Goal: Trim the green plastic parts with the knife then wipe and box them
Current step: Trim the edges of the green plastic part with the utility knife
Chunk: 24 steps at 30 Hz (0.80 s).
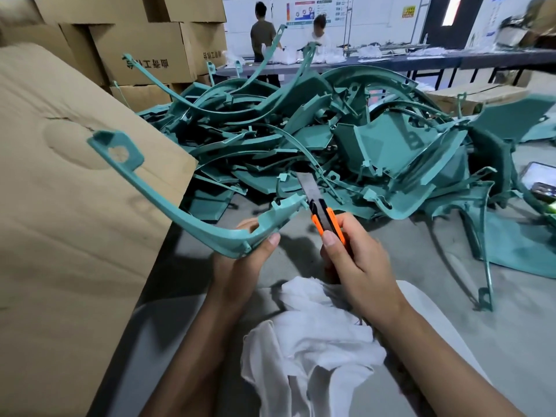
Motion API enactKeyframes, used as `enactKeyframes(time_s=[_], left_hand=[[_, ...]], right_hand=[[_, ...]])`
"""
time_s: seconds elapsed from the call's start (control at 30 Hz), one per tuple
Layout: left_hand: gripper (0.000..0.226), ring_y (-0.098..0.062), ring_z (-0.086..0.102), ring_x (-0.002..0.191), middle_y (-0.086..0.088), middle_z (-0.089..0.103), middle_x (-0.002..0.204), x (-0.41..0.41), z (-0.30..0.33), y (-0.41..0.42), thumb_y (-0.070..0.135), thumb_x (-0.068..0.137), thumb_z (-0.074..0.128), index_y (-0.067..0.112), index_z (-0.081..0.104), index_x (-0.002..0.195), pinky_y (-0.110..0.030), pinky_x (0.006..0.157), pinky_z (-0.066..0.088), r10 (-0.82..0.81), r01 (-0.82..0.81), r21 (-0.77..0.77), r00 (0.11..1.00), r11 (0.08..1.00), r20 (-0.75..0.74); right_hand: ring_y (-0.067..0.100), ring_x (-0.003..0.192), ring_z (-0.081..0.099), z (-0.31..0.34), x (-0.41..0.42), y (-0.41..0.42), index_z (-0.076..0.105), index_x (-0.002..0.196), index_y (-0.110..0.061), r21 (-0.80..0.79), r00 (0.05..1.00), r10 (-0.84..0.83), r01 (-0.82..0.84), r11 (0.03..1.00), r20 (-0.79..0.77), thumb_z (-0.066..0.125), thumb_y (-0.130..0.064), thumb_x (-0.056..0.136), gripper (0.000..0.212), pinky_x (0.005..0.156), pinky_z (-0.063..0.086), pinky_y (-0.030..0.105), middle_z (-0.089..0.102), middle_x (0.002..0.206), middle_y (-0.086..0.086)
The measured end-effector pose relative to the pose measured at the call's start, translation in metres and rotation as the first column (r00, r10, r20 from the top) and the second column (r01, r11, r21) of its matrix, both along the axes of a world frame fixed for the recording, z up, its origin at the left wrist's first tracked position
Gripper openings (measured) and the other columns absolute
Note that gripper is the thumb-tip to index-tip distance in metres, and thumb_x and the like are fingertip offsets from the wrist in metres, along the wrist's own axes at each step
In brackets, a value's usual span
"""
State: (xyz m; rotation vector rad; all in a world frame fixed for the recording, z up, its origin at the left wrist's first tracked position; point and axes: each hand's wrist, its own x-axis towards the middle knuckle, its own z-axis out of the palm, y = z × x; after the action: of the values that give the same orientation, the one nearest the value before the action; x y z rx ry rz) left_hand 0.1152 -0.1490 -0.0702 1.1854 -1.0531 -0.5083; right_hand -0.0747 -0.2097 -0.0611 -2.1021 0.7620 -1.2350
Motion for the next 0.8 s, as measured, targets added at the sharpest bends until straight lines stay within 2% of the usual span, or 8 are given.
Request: enactKeyframes(time_s=[0.07,0.1,0.23,0.37,0.5,0.6,0.67,0.8], left_hand=[[0.021,-0.008,0.072,0.100,0.010,0.078,0.103,-0.001,0.001,0.004,0.042,0.083,0.073,0.039,0.078,0.103,-0.022,0.085,0.056,-0.052,0.052,0.013,0.999,0.999,0.008],[0.022,-0.009,0.072,0.102,0.009,0.078,0.104,-0.002,0.001,0.005,0.043,0.083,0.074,0.038,0.078,0.105,-0.023,0.088,0.055,-0.066,0.067,0.011,0.998,0.998,-0.015],[0.027,-0.026,0.071,0.114,-0.003,0.078,0.113,-0.008,0.000,0.001,0.038,0.077,0.080,0.034,0.081,0.104,-0.046,0.104,0.051,-0.107,0.101,-0.039,0.972,0.994,-0.207],[0.028,-0.019,0.074,0.107,0.005,0.078,0.110,-0.006,0.003,-0.001,0.034,0.073,0.082,0.039,0.081,0.100,-0.039,0.093,0.059,-0.091,0.046,-0.144,0.941,0.989,-0.327],[0.026,-0.018,0.074,0.107,0.006,0.078,0.109,-0.004,0.005,0.001,0.019,0.081,0.077,0.039,0.081,0.097,-0.040,0.091,0.060,-0.087,0.035,-0.157,0.939,0.987,-0.334],[0.023,-0.016,0.074,0.106,0.009,0.078,0.108,-0.002,0.005,0.002,0.028,0.079,0.081,0.042,0.080,0.098,-0.041,0.091,0.060,-0.060,0.014,-0.150,0.951,0.989,-0.304],[0.021,-0.017,0.074,0.103,0.010,0.078,0.103,-0.001,0.003,0.001,0.038,0.076,0.081,0.042,0.079,0.097,-0.050,0.095,0.059,-0.026,-0.007,-0.138,0.971,0.990,-0.239],[0.031,-0.026,0.071,0.111,0.002,0.077,0.110,-0.001,0.000,0.001,0.052,0.079,0.083,0.036,0.078,0.105,-0.061,0.101,0.052,-0.021,0.000,-0.105,0.979,0.994,-0.201]], right_hand=[[0.019,0.061,0.053,0.000,-0.001,0.000,0.052,0.095,-0.031,0.017,1.000,0.005,-0.005,1.000,0.006,0.044,-0.046,0.106,0.021,0.060,0.045,0.040,0.056,0.069,0.004],[0.019,0.060,0.052,0.000,-0.002,-0.001,0.052,0.095,-0.032,0.027,1.000,0.011,-0.012,1.000,0.017,0.044,-0.048,0.105,0.021,0.060,0.045,0.042,0.055,0.068,0.006],[0.023,0.058,0.050,0.003,-0.003,0.002,0.055,0.096,-0.029,0.060,0.999,0.021,-0.023,0.998,0.040,0.046,-0.049,0.105,0.024,0.056,0.045,0.045,0.054,0.067,0.009],[0.025,0.056,0.057,-0.003,-0.001,0.002,0.058,0.098,-0.023,0.133,1.000,-0.013,0.016,0.991,-0.020,0.050,-0.043,0.107,0.023,0.054,0.051,0.046,0.057,0.065,0.006],[0.006,0.050,0.039,-0.011,-0.004,-0.014,0.062,0.089,-0.026,0.195,0.986,-0.151,0.162,0.967,-0.070,0.054,-0.034,0.107,0.021,0.049,0.030,0.022,0.046,0.056,-0.011],[0.007,0.049,0.038,-0.013,-0.007,-0.021,0.053,0.075,-0.030,0.253,0.963,-0.260,0.268,0.930,-0.064,0.053,-0.039,0.107,0.034,0.048,0.028,0.022,0.042,0.057,-0.008],[0.007,0.049,0.038,-0.011,-0.006,-0.019,0.050,0.075,-0.029,0.238,0.959,-0.281,0.278,0.931,-0.021,0.051,-0.041,0.107,0.034,0.048,0.029,0.022,0.041,0.058,-0.008],[0.008,0.050,0.040,0.000,-0.002,-0.002,0.047,0.081,-0.033,0.066,0.983,-0.168,0.163,0.984,0.074,0.053,-0.036,0.108,0.028,0.050,0.032,0.020,0.045,0.059,-0.010]])
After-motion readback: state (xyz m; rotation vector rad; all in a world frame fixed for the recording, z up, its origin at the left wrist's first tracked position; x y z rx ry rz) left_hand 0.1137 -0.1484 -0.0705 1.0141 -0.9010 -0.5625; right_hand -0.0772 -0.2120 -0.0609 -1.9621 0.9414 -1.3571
